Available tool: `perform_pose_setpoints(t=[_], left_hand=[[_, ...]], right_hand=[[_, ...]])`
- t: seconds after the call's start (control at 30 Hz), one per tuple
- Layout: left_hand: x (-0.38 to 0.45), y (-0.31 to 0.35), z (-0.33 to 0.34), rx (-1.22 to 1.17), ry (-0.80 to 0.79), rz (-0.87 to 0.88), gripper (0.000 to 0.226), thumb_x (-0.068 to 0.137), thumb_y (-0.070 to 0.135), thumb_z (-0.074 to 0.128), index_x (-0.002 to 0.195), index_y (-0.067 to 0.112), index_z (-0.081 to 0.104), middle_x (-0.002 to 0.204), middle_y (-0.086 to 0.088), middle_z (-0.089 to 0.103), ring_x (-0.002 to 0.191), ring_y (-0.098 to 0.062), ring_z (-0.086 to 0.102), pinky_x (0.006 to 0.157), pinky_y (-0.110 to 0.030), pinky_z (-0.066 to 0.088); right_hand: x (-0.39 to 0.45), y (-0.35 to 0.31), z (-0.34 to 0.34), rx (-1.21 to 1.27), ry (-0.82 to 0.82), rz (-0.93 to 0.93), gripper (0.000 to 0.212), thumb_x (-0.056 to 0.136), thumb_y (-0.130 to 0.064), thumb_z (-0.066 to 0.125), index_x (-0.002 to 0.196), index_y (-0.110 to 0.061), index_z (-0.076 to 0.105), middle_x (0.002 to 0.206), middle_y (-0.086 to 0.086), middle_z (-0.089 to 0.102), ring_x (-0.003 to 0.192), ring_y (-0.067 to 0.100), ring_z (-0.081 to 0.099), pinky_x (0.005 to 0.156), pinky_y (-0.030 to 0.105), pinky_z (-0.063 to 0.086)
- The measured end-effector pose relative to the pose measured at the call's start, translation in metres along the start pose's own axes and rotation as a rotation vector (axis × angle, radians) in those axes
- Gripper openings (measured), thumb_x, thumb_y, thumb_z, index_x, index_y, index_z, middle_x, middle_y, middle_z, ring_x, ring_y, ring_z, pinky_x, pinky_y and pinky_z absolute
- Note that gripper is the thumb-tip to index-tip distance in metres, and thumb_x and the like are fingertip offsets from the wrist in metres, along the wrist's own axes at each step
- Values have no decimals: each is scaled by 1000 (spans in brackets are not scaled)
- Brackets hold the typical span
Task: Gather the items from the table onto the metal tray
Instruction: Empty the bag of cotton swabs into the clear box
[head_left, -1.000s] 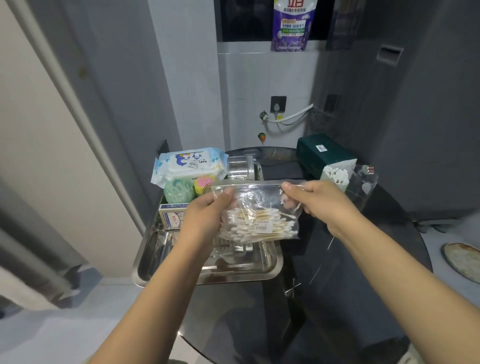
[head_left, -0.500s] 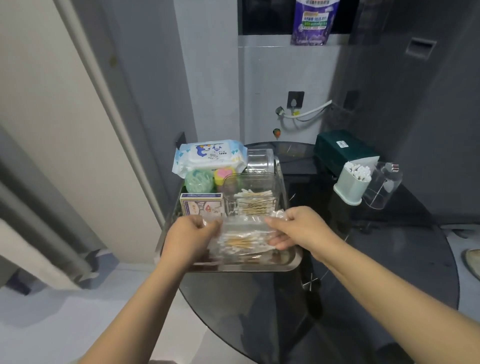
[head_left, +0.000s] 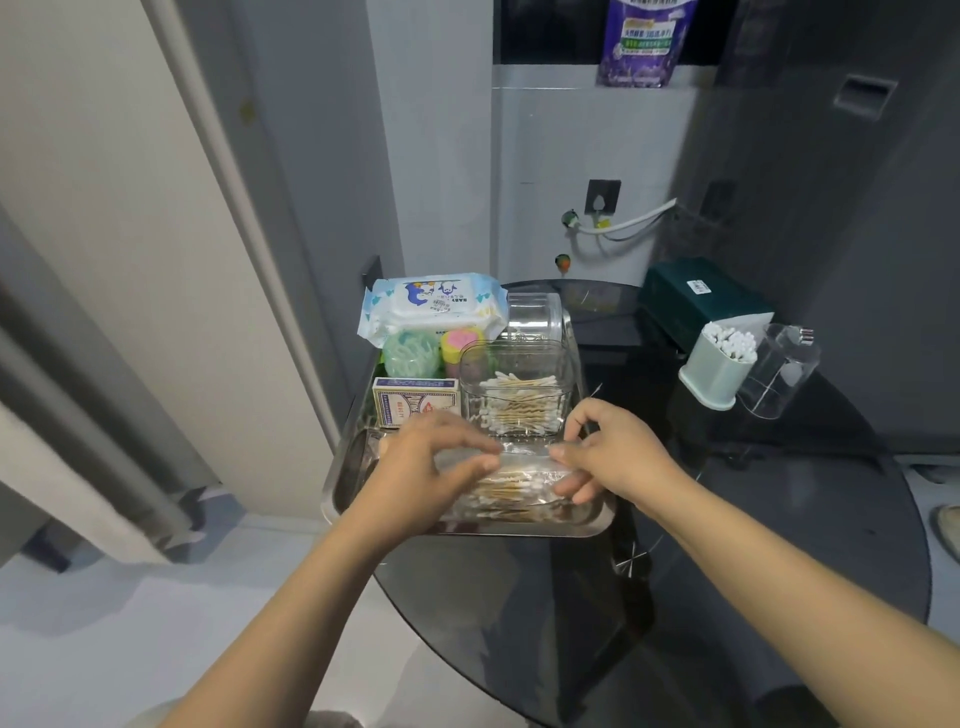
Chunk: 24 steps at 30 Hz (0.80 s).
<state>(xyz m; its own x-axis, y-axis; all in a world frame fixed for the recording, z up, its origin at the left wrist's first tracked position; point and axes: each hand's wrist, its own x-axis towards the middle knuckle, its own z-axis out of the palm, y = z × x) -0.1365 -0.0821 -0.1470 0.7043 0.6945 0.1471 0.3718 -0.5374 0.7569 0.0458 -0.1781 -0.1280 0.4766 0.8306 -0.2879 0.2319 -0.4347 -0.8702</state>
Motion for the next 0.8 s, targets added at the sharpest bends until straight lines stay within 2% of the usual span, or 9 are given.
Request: perform_pose_setpoints(t=[0.07, 0.17, 0.27, 0.37, 0.43, 0.5, 0.6, 0.73, 0.8], left_hand=[[-1, 1, 3, -34, -116, -58, 28, 72, 39, 76, 99, 29, 74, 105, 13, 64, 105, -1, 56, 97, -25, 40], [2, -1, 9, 13, -107, -83, 33, 70, 34, 80, 102, 28, 73, 108, 12, 65, 105, -5, 57, 90, -14, 42], [6, -4, 10, -64, -102, -135, 28, 73, 23, 80, 100, 24, 74, 103, 10, 65, 94, -3, 59, 67, 1, 42], [10, -8, 10, -69, -128, -133, 27, 75, 24, 78, 101, 25, 74, 99, 11, 67, 93, -5, 61, 73, -5, 44], [10, -10, 9, -61, -160, -143, 27, 76, 24, 77, 102, 26, 73, 98, 13, 67, 90, -4, 62, 78, -17, 49], [10, -12, 7, -76, -219, -152, 34, 74, 24, 79, 106, 26, 70, 99, 13, 65, 85, -4, 62, 75, -20, 51], [11, -17, 3, -26, -264, -141, 43, 72, 22, 80, 113, 26, 67, 105, 11, 66, 95, -7, 63, 76, -11, 48], [15, -17, 2, -111, -195, -217, 35, 73, 20, 79, 105, 27, 67, 97, 11, 68, 91, -9, 64, 83, -24, 48], [19, -18, 3, -128, -125, -250, 37, 70, 21, 82, 103, 23, 67, 97, 8, 69, 91, -11, 63, 84, -25, 47]], right_hand=[[0, -1, -1, 32, -2, 7, 15, 85, -7, 65, 88, -6, 50, 70, 12, 64, 46, 12, 67, 38, 20, 49], [1, 3, -1, 6, 12, -33, 15, 86, -8, 64, 99, -7, 56, 77, 10, 65, 48, 9, 67, 39, 20, 49], [3, 8, 2, -335, 113, -279, 14, 85, -27, 64, 99, -28, 66, 100, -5, 56, 72, 0, 59, 60, 14, 46], [4, 8, 3, -560, 18, -383, 32, 74, -54, 64, 98, -33, 72, 107, -16, 49, 101, 5, 40, 90, 24, 37], [5, 9, 2, -686, -52, -391, 45, 67, -59, 68, 104, -33, 70, 106, -20, 48, 104, 7, 31, 89, 24, 23], [9, 14, 3, -792, -34, -423, 50, 66, -60, 68, 108, -33, 69, 104, -21, 50, 105, 9, 30, 81, 25, 16], [13, 18, 5, -716, -12, -334, 54, 67, -58, 69, 112, -28, 67, 103, -16, 52, 113, 15, 35, 87, 25, 20], [17, 15, 5, -626, 28, -189, 56, 69, -54, 71, 118, -27, 64, 108, -4, 48, 121, 22, 32, 95, 29, 31], [18, 16, 4, -602, 41, -176, 51, 71, -52, 71, 114, -25, 66, 110, 0, 56, 121, 24, 37, 94, 31, 36]])
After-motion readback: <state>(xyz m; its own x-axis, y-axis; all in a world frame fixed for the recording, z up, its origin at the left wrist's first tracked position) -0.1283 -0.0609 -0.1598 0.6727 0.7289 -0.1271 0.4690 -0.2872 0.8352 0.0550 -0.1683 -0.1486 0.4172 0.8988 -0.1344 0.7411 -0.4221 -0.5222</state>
